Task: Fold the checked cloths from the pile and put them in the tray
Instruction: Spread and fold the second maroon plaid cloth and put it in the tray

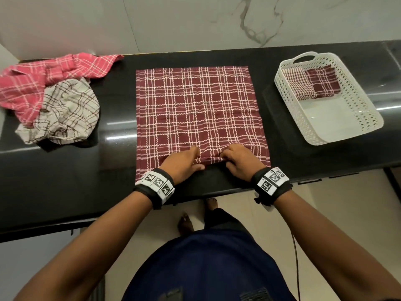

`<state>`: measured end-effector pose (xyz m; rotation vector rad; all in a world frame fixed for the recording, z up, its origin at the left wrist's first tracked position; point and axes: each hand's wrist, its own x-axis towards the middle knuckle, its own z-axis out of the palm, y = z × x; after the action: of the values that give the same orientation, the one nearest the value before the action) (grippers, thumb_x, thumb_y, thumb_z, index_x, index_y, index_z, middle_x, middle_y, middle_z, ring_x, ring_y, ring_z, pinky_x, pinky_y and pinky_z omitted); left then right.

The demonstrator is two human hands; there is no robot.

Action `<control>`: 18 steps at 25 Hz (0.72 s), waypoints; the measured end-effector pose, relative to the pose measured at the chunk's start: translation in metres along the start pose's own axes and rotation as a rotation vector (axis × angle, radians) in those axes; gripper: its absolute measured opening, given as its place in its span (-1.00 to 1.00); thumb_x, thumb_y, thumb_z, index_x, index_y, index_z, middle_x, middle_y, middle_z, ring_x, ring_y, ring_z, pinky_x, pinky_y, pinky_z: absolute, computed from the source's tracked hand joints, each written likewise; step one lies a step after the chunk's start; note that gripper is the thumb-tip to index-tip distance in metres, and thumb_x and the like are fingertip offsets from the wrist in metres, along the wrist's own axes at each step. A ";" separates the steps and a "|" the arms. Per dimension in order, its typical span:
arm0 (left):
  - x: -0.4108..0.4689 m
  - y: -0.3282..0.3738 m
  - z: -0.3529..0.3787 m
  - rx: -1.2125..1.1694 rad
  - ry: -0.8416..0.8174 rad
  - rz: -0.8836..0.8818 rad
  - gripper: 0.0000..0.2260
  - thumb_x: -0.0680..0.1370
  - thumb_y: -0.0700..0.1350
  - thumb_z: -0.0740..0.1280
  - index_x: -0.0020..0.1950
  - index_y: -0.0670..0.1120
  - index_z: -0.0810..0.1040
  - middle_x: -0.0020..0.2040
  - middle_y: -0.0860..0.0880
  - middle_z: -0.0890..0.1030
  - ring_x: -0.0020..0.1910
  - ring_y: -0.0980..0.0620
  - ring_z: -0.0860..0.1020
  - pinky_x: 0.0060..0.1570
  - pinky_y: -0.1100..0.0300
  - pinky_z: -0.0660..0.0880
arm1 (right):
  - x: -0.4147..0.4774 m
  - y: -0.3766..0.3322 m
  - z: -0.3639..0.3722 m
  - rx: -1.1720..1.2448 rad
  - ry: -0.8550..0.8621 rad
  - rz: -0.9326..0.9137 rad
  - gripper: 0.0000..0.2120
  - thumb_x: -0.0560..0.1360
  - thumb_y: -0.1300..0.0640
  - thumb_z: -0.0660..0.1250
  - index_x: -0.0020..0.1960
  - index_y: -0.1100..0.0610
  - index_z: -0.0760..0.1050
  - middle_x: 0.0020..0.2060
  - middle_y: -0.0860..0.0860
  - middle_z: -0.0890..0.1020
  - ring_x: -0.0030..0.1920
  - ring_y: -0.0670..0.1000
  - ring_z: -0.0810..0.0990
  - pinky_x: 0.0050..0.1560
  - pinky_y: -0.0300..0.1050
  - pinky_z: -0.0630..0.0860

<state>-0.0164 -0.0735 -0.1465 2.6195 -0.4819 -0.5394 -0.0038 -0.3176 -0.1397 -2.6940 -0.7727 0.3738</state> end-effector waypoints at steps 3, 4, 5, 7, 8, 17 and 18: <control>-0.017 -0.020 -0.007 0.044 0.014 0.102 -0.77 0.59 -0.01 0.32 0.20 -0.07 0.50 0.07 -0.03 0.57 -0.02 -0.04 0.56 0.02 0.01 0.54 | -0.015 0.011 -0.012 0.092 0.067 0.033 -0.81 0.51 0.26 0.38 0.11 0.19 0.64 -0.05 0.10 0.66 -0.02 0.11 0.60 0.07 -0.03 0.51; -0.024 -0.030 -0.010 0.007 0.077 0.106 -0.81 0.59 -0.06 0.32 0.17 -0.08 0.56 0.04 -0.03 0.59 -0.04 -0.02 0.56 0.02 0.03 0.54 | -0.022 0.016 -0.016 0.121 0.110 0.037 -0.84 0.49 0.27 0.41 0.06 0.18 0.66 -0.09 0.09 0.68 -0.06 0.09 0.61 0.04 -0.02 0.54; -0.031 -0.039 -0.015 -0.045 0.150 0.090 -0.83 0.58 -0.10 0.34 0.14 -0.08 0.61 0.01 -0.03 0.63 -0.06 0.00 0.58 0.02 0.06 0.54 | -0.030 0.021 -0.021 0.144 0.157 0.045 -0.85 0.46 0.28 0.45 0.02 0.17 0.68 -0.13 0.07 0.69 -0.09 0.06 0.61 0.01 -0.03 0.55; -0.042 -0.055 -0.028 -0.143 0.278 0.032 -0.85 0.53 -0.16 0.42 0.09 -0.07 0.68 -0.03 -0.01 0.70 -0.10 0.04 0.61 0.00 0.14 0.53 | -0.040 0.033 -0.034 0.162 0.233 0.073 -0.84 0.41 0.30 0.50 -0.04 0.13 0.70 -0.18 0.04 0.69 -0.13 0.02 0.60 -0.02 -0.12 0.51; -0.041 -0.062 -0.037 -0.168 0.312 -0.006 -0.85 0.51 -0.16 0.45 0.07 -0.05 0.69 -0.05 0.01 0.70 -0.11 0.06 0.61 -0.01 0.17 0.52 | -0.039 0.041 -0.041 0.155 0.259 0.092 -0.84 0.40 0.30 0.52 -0.05 0.12 0.70 -0.18 0.03 0.69 -0.13 0.02 0.59 -0.03 -0.16 0.48; 0.091 -0.097 -0.110 -0.185 0.419 -0.391 -0.81 0.56 -0.03 0.38 0.13 -0.05 0.66 0.01 -0.09 0.68 -0.03 -0.06 0.60 -0.05 0.22 0.39 | 0.108 0.117 -0.096 0.209 0.259 0.261 -0.88 0.53 0.14 0.41 0.04 0.15 0.62 -0.03 0.09 0.69 -0.03 0.11 0.63 0.02 -0.07 0.51; 0.097 -0.101 -0.103 -0.166 0.353 -0.429 -0.79 0.58 -0.02 0.36 0.16 -0.05 0.64 0.07 -0.11 0.67 0.03 -0.10 0.60 -0.03 0.19 0.41 | 0.119 0.124 -0.091 0.203 0.180 0.292 -0.87 0.53 0.11 0.42 0.03 0.14 0.63 -0.02 0.08 0.69 0.00 0.09 0.63 0.05 -0.07 0.51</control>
<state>0.1376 0.0072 -0.1358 2.5795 0.2318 -0.2174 0.1813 -0.3725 -0.1204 -2.6027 -0.2743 0.2550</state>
